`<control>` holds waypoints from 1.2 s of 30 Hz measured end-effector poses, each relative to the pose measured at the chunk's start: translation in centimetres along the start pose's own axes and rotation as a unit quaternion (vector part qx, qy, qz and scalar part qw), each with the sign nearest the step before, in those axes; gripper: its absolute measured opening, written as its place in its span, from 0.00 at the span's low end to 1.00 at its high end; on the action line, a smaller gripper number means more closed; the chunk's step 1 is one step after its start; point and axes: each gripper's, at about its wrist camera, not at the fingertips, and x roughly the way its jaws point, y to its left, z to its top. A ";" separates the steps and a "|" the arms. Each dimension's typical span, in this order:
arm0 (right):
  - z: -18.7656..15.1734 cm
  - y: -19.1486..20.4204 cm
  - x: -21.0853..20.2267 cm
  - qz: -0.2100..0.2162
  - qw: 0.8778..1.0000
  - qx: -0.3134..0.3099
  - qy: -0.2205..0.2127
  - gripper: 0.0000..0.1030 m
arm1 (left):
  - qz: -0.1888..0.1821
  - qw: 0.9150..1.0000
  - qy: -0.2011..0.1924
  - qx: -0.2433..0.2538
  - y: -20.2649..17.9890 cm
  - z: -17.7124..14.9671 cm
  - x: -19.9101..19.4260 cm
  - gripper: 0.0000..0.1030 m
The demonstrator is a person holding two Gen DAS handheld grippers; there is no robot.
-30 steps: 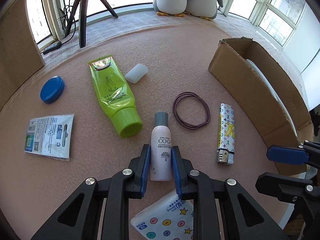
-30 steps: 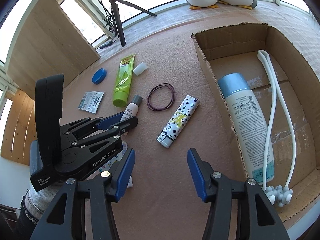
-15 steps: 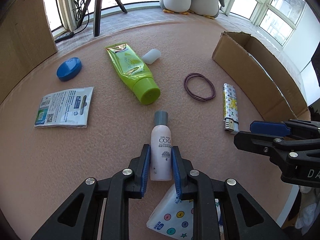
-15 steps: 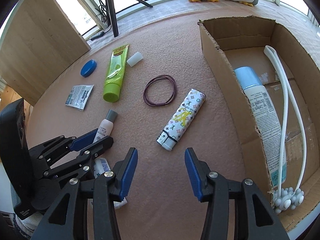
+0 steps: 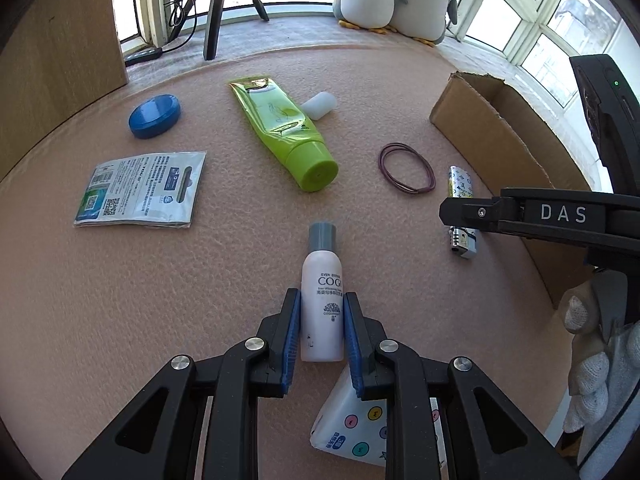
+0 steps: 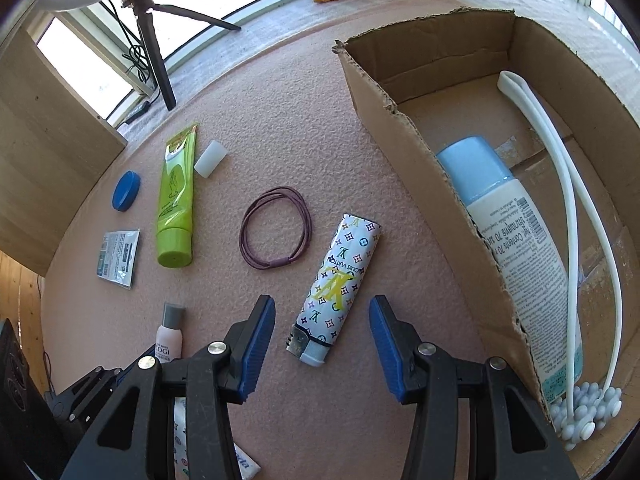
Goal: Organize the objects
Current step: 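Close the left tool on the COCO bottle while the right tool grasps the patterned lighter, then carry the COCO bottle with the left tool while the right tool drops the lighter into the box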
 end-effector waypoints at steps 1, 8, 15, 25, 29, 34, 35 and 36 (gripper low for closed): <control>0.1 0.1 0.1 -0.006 1.000 -0.007 -0.004 0.44 | -0.002 1.000 0.000 -0.003 0.1 0.0 0.0 0.22; 0.5 1.5 0.7 -0.047 0.995 -0.085 -0.019 0.37 | -0.012 1.000 0.000 -0.019 0.5 0.1 -0.1 0.22; -0.7 1.4 0.3 -0.044 0.989 -0.142 -0.018 0.21 | -0.027 0.999 -0.001 -0.046 1.1 0.2 -0.1 0.22; -3.7 0.1 -1.4 0.008 0.989 -0.148 0.004 0.20 | -0.023 0.997 -0.007 -0.079 2.2 -0.6 -0.9 0.22; -4.5 -0.2 -2.9 0.023 0.988 -0.150 -0.005 0.20 | -0.021 0.995 -0.015 -0.100 3.0 -1.1 -1.9 0.22; -4.8 -0.7 -5.4 0.039 0.986 -0.158 -0.025 0.20 | -0.021 0.994 -0.033 -0.103 2.5 -1.1 -3.8 0.22; -4.8 -0.7 -5.9 0.043 0.986 -0.159 -0.029 0.20 | -0.023 0.994 -0.037 -0.102 2.1 -0.9 -4.2 0.22; -4.8 -0.9 -6.5 0.048 0.985 -0.159 -0.034 0.20 | -0.026 0.994 -0.041 -0.100 1.7 -0.5 -4.5 0.22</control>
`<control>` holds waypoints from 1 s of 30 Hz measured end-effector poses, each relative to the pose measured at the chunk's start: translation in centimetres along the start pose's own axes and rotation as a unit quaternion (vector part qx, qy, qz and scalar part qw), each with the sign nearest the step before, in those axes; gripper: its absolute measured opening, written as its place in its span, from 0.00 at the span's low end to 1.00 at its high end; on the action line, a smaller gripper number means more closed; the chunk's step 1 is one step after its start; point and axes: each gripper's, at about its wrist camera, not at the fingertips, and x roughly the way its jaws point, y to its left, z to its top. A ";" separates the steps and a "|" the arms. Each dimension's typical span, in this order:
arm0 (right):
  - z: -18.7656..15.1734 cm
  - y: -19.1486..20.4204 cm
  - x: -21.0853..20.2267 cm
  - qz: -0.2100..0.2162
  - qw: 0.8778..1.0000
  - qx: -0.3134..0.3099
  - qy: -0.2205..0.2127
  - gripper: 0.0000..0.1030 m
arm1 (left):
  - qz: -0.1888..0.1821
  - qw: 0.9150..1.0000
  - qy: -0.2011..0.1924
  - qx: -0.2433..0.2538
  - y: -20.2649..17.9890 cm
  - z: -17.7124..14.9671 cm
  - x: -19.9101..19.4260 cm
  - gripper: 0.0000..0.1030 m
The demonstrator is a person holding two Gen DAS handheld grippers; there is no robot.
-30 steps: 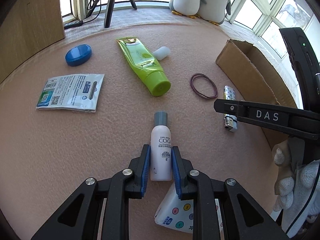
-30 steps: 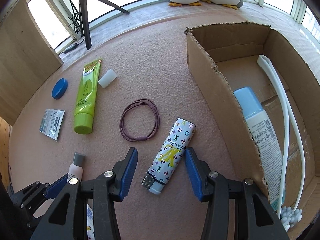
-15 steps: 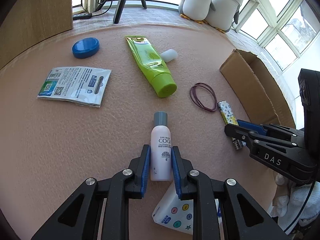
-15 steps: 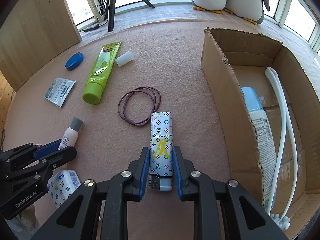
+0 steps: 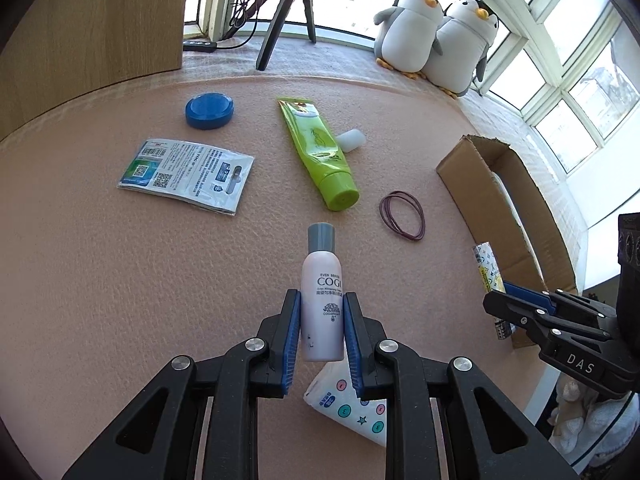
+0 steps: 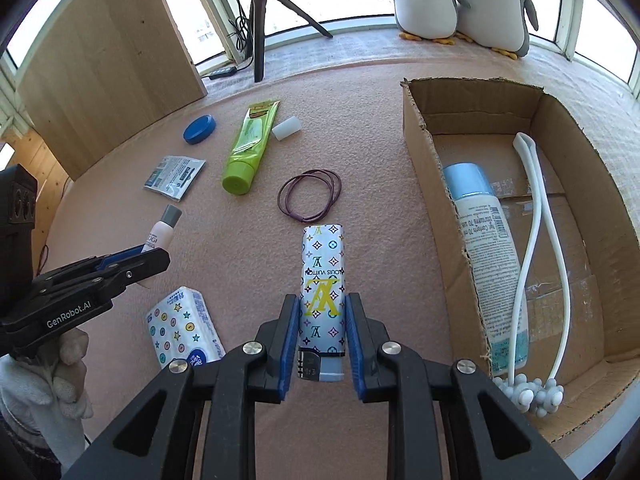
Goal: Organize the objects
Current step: 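Carry the COCO bottle with the left tool while the right tool drops the lighter into the box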
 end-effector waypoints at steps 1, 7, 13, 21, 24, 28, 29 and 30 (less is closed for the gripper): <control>0.1 -0.1 -0.5 0.003 1.000 -0.001 -0.005 0.20 | -0.003 1.000 -0.003 0.002 -0.5 0.1 -0.2 0.22; 0.5 -1.6 -3.4 0.002 1.000 -0.003 -0.031 0.20 | -0.029 0.999 -0.015 0.028 -5.0 1.3 -0.7 0.22; 0.6 -5.5 -5.4 -0.017 0.998 0.023 -0.049 0.20 | -0.063 0.996 -0.014 0.058 -10.8 2.0 0.3 0.22; 0.5 -11.6 -6.6 -0.044 0.995 0.063 -0.058 0.20 | -0.099 0.990 -0.002 0.095 -18.4 2.7 3.0 0.22; 0.6 -13.0 -6.4 -0.049 0.995 0.069 -0.059 0.20 | -0.104 0.989 0.005 0.106 -20.5 2.9 4.0 0.22; 0.9 -14.3 -5.8 -0.056 0.994 0.073 -0.055 0.20 | -0.100 0.989 0.011 0.113 -22.5 3.0 5.4 0.22; 1.0 -14.5 -5.7 -0.057 0.994 0.074 -0.054 0.20 | -0.100 0.988 0.013 0.114 -22.8 3.0 5.7 0.22; 1.0 -14.7 -5.6 -0.057 0.994 0.074 -0.054 0.20 | -0.100 0.988 0.015 0.115 -23.0 3.0 6.0 0.22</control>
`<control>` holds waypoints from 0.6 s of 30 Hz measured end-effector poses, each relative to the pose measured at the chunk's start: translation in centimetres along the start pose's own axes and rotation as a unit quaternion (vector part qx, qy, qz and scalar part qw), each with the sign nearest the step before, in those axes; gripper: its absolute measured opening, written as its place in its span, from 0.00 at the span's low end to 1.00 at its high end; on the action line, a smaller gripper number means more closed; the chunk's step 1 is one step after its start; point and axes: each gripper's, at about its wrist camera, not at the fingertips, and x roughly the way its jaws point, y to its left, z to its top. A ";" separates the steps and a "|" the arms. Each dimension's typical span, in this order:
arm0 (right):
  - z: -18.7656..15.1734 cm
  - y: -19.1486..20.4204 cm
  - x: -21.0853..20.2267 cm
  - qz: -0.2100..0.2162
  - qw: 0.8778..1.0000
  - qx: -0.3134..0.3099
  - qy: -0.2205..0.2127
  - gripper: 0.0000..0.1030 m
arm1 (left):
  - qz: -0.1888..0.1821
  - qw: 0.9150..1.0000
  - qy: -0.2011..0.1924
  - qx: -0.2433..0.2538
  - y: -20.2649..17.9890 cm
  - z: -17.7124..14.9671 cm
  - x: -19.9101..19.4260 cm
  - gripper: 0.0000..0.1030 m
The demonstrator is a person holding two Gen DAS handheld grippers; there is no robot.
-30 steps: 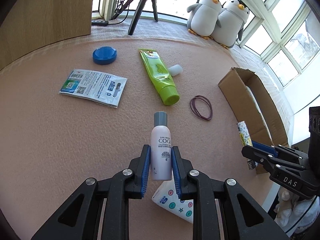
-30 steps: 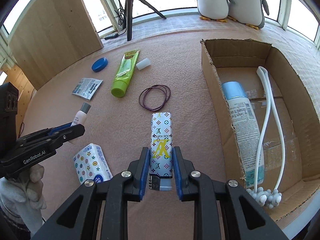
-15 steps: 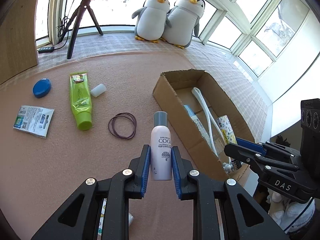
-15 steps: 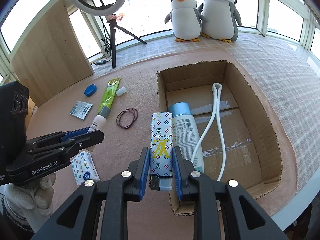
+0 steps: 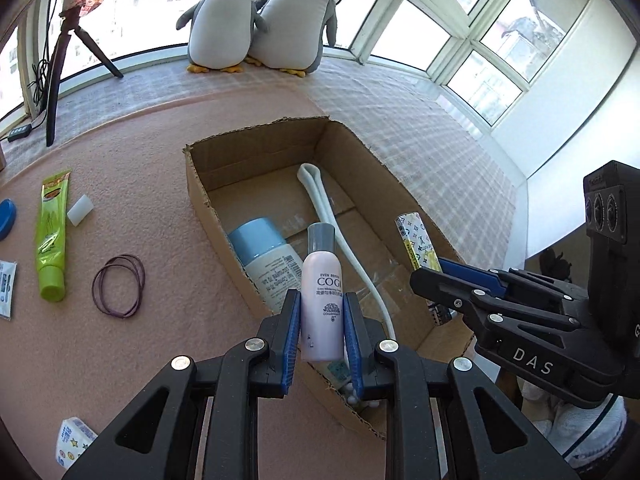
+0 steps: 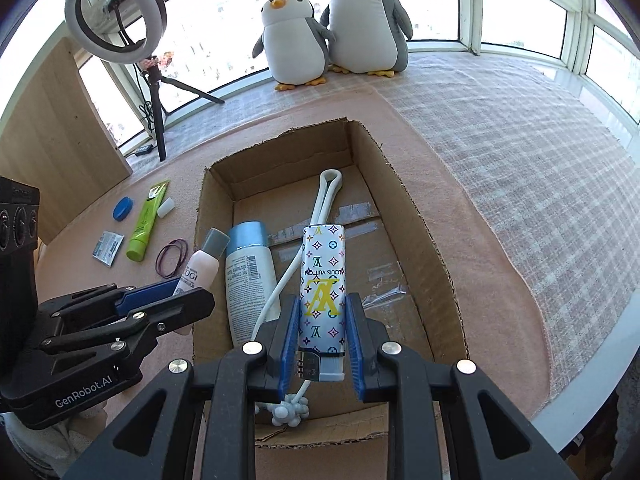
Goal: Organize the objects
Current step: 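Carry the COCO bottle with the left tool while the right tool drops the lighter into the box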
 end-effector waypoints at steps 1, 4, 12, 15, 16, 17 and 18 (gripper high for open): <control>0.1 -0.2 0.1 0.000 1.000 0.001 0.001 0.20 | 0.001 1.000 0.001 0.001 -0.2 0.1 0.3 0.22; 0.2 -0.7 0.5 -0.003 1.000 0.005 0.005 0.20 | 0.004 1.000 0.002 0.002 -0.3 0.2 0.7 0.22; 0.2 -1.2 0.9 -0.016 1.000 0.011 0.016 0.34 | 0.010 1.000 -0.002 -0.006 0.4 0.4 0.1 0.46; 0.2 -1.0 0.8 -0.014 1.000 0.010 0.015 0.35 | 0.014 1.000 -0.002 -0.003 0.9 0.2 -0.5 0.46; 0.2 -0.8 0.8 -0.013 1.000 0.009 0.016 0.35 | 0.015 1.000 -0.002 -0.004 1.1 0.1 -0.8 0.46; 0.1 -0.6 0.7 -0.011 1.000 0.009 0.016 0.35 | 0.016 1.000 -0.002 -0.005 1.3 0.0 -1.0 0.46; 0.1 -0.4 0.7 -0.009 1.000 0.009 0.017 0.35 | 0.017 1.000 -0.003 -0.007 1.6 -0.1 -1.2 0.46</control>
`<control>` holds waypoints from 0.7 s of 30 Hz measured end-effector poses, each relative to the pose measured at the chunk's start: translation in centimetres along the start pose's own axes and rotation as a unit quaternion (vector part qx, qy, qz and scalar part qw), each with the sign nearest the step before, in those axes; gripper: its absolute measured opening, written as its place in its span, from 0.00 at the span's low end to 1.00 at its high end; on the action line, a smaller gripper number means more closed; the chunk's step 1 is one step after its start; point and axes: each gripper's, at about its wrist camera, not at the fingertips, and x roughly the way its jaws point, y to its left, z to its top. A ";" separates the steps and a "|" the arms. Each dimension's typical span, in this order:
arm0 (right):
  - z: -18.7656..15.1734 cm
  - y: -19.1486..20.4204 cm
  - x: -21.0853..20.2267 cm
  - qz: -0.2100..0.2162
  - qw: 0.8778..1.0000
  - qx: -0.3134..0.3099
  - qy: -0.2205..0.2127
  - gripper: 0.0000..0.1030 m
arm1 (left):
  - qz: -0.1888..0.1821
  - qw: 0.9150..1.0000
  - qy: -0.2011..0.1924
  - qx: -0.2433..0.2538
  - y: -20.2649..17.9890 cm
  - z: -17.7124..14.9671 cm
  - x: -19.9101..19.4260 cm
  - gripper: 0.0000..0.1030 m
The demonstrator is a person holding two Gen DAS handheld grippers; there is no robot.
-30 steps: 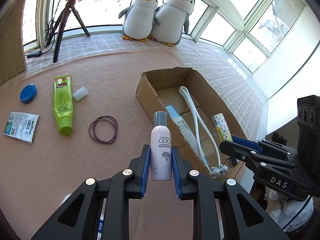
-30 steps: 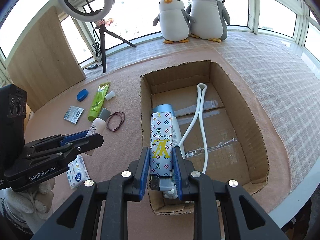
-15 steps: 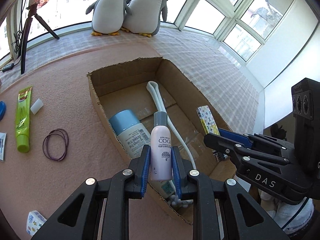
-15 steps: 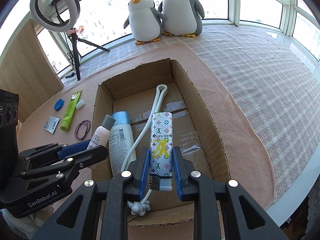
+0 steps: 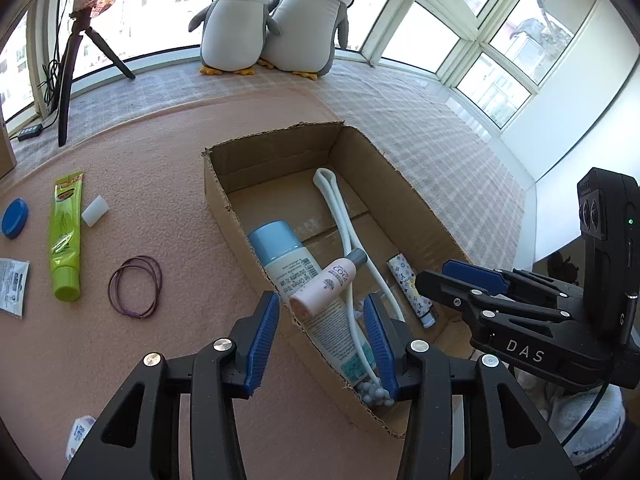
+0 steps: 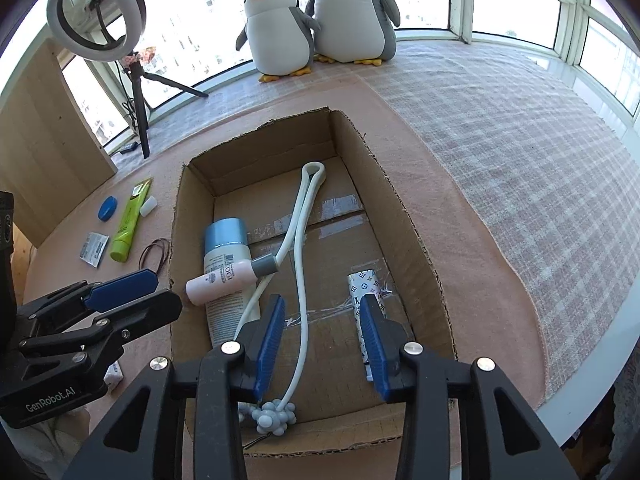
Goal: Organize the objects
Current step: 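Move the right tool toward the green tube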
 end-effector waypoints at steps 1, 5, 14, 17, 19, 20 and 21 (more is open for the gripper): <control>0.0 0.2 0.0 0.002 1.000 0.000 0.001 0.35 | 0.001 1.000 0.000 -0.003 0.3 -0.1 -0.2 0.46; -0.2 1.5 -0.2 0.014 1.000 -0.003 0.001 0.36 | 0.012 1.000 -0.001 -0.014 1.8 -0.6 -1.2 0.46; -0.2 5.5 -0.8 0.049 0.999 -0.022 0.001 0.40 | 0.031 0.998 -0.002 -0.051 7.1 -2.2 -5.0 0.46; 0.1 7.0 -1.1 0.059 0.998 -0.029 -0.003 0.45 | 0.041 0.997 -0.011 -0.061 9.2 -2.2 -7.2 0.46; 0.5 8.1 -1.2 0.066 0.997 -0.036 -0.004 0.45 | 0.054 0.996 -0.023 -0.064 10.6 -1.9 -9.0 0.46; 0.7 8.7 -1.2 0.070 0.997 -0.039 -0.005 0.45 | 0.061 0.995 -0.029 -0.068 11.3 -1.6 -9.8 0.46; 0.9 9.3 -1.3 0.074 0.996 -0.043 -0.006 0.45 | 0.067 0.994 -0.037 -0.073 12.1 -1.2 -10.7 0.46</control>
